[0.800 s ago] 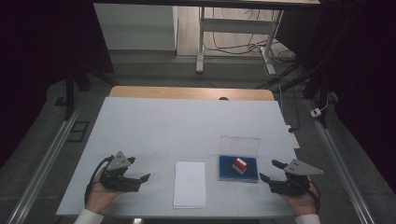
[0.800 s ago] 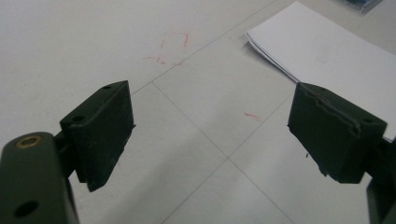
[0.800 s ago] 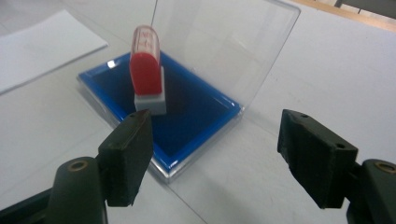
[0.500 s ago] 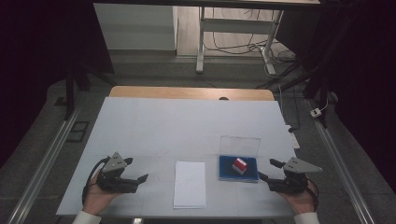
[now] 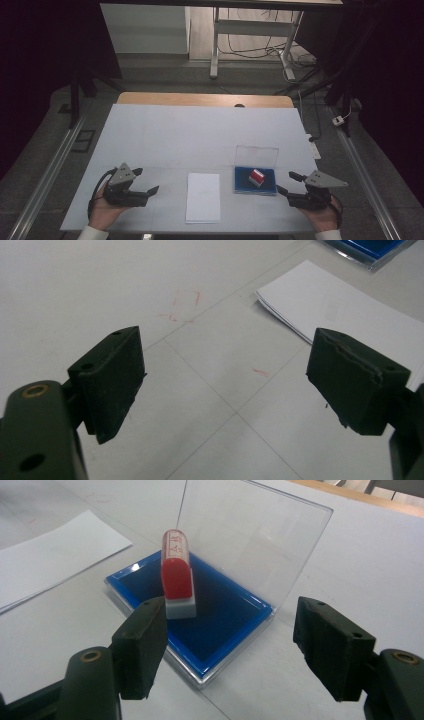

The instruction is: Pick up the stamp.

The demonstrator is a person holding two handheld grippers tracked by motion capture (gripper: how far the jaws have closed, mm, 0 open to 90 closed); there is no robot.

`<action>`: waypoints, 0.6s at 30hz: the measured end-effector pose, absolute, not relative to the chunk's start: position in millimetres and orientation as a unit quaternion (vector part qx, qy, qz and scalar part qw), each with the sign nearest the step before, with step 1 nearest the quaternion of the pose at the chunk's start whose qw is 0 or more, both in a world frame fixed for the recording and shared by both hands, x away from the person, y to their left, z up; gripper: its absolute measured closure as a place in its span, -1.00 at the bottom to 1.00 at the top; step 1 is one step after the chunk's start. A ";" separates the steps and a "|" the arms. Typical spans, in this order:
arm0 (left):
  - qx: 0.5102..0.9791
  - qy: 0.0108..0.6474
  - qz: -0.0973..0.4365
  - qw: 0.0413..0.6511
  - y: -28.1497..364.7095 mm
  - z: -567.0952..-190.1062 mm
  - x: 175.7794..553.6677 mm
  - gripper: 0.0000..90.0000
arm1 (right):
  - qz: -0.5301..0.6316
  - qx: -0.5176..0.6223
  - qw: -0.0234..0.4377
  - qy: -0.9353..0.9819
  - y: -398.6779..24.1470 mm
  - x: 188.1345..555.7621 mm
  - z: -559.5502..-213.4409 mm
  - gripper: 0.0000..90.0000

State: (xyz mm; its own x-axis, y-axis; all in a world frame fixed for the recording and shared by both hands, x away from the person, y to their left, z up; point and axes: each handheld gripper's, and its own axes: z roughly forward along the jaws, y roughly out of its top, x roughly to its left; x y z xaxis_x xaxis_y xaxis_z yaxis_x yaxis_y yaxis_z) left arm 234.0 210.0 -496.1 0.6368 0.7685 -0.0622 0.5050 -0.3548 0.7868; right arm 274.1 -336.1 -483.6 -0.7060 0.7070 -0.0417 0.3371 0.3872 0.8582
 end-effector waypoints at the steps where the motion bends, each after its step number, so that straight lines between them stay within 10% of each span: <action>1: 0.807 0.394 0.162 0.408 209.8 -496.2 234.3 -0.65 | 0.449 0.323 0.206 0.808 -335.9 273.5 -483.4 -0.33; 18: 0.813 0.388 0.167 0.402 206.9 -499.3 236.3 -0.64 | 0.443 0.308 0.183 0.822 -318.3 279.7 -464.6 -0.30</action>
